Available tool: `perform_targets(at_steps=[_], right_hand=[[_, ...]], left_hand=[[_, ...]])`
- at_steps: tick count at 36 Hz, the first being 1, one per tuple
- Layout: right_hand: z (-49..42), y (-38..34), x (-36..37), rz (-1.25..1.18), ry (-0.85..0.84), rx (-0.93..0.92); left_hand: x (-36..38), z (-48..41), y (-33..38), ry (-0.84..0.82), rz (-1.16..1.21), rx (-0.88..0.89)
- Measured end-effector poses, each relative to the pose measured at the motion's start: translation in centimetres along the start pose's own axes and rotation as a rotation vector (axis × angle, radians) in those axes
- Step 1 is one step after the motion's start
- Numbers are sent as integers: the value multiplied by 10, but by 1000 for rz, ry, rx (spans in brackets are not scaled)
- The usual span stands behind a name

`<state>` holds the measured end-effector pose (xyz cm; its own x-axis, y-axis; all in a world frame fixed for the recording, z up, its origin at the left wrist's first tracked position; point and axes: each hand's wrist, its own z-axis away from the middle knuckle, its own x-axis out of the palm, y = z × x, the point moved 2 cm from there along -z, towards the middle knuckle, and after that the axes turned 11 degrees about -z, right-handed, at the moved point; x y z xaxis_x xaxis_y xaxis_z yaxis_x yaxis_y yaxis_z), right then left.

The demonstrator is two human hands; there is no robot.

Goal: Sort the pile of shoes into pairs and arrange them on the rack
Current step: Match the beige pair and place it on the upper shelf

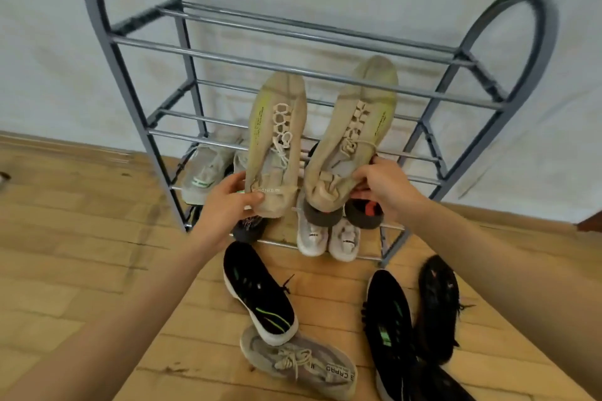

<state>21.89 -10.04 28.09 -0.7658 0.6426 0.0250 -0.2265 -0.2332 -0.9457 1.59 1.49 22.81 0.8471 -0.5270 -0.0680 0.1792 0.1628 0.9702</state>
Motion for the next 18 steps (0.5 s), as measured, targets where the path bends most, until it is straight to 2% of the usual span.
perform_targets(at_steps=[7, 18], right_hand=[[-43, -29, 40, 62, 59, 4], [-83, -46, 108, 76, -19, 27]], left_hand=[[-25, -28, 41, 33, -82, -2], [-94, -82, 72, 192, -202, -82]])
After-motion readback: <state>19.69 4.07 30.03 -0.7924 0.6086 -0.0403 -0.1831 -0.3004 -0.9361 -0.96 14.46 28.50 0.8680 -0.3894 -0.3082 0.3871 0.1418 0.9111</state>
